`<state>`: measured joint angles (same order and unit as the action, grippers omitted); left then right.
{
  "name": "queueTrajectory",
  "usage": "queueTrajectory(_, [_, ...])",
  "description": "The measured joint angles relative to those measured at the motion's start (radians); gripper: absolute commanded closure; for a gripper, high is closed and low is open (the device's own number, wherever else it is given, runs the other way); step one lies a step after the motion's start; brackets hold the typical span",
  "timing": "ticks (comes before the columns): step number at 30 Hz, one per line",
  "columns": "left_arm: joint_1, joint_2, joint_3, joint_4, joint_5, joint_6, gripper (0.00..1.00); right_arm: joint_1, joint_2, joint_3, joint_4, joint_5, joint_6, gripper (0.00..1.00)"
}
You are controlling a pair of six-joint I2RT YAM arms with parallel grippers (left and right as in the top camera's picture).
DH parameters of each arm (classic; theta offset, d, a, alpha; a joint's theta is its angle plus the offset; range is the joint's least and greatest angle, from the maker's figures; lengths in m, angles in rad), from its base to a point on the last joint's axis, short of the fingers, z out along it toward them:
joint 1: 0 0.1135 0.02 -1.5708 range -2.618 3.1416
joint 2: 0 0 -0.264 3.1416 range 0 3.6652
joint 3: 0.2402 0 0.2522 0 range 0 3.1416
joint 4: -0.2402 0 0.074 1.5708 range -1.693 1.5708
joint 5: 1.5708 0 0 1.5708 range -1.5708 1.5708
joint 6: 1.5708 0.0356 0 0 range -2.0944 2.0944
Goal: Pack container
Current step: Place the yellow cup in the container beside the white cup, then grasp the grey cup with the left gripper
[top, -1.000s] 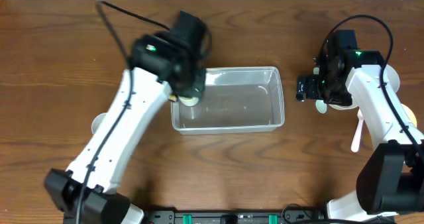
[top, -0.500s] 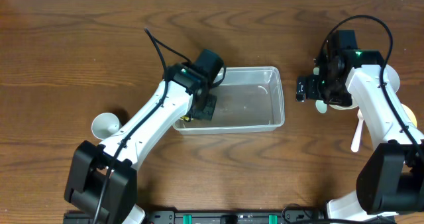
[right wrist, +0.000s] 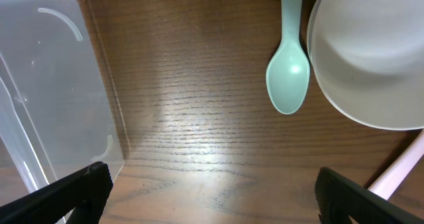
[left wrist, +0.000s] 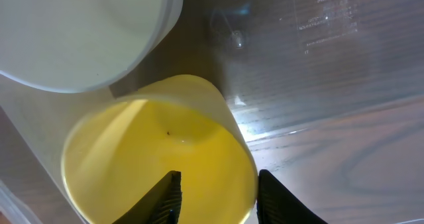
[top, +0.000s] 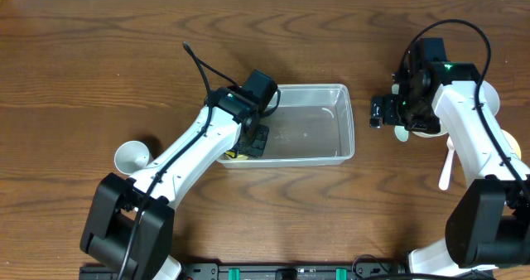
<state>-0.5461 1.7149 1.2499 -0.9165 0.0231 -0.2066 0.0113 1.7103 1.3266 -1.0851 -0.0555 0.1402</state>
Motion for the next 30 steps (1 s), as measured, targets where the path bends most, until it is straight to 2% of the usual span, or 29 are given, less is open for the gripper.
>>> queueTrajectory(6, [0.000, 0.000, 0.039, -0.096, -0.011, 0.000, 0.60, 0.000, 0.000, 0.000, -0.001, 0.000, 0.000, 0.01])
queueTrajectory(10, [0.004, -0.035, 0.180, -0.200, -0.087, 0.001, 0.53, 0.000, 0.000, 0.000, -0.003, 0.000, 0.000, 0.01])
queueTrajectory(13, [0.038, -0.124, 0.301, -0.246, -0.146, 0.002, 0.48, 0.000, 0.000, 0.000, -0.003, 0.000, 0.000, 0.01])
queueTrajectory(16, [0.137, -0.241, 0.363, -0.262, -0.178, -0.004, 0.43, 0.000, 0.000, 0.000, -0.003, 0.000, 0.000, 0.01])
queueTrajectory(21, [0.409, -0.349, 0.378, -0.333, -0.204, -0.048, 0.43, 0.000, 0.000, 0.000, -0.002, 0.000, -0.001, 0.01])
queueTrajectory(26, [0.615, -0.310, 0.302, -0.340, -0.134, -0.066, 0.42, 0.000, 0.000, 0.000, 0.002, 0.000, -0.003, 0.01])
queueTrajectory(30, [0.680, -0.241, 0.184, -0.307, -0.099, -0.072, 0.42, 0.000, 0.000, 0.000, 0.001, 0.000, -0.003, 0.01])
